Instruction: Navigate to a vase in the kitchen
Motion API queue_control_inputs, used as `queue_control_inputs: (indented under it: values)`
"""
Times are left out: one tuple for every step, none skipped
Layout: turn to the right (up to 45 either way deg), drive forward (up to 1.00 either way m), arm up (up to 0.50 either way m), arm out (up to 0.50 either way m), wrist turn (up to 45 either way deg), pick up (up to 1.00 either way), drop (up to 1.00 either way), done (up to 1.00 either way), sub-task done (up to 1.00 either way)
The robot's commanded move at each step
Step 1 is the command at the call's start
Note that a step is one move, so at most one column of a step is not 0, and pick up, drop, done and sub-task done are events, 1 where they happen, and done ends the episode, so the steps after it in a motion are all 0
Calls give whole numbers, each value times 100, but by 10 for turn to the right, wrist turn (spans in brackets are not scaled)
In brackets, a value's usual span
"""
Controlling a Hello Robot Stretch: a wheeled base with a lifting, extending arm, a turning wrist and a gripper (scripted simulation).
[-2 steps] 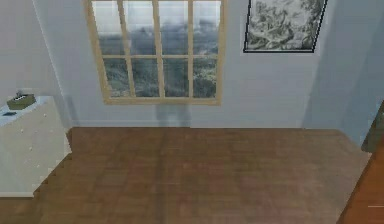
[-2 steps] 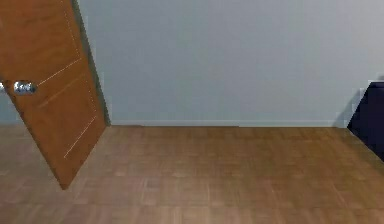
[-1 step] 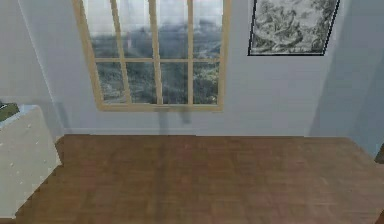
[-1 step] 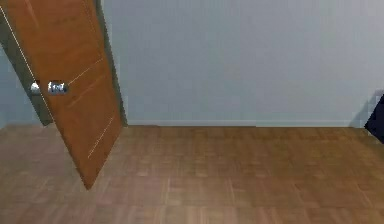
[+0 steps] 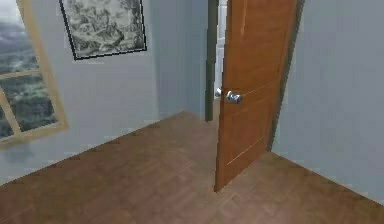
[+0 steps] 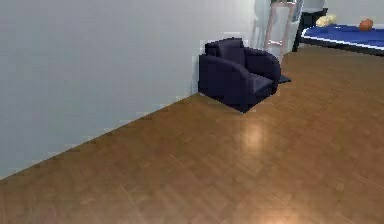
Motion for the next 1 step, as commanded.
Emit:
queue_control_inputs:
  values:
    - [420,0,0,0,0,0,0,0,0]
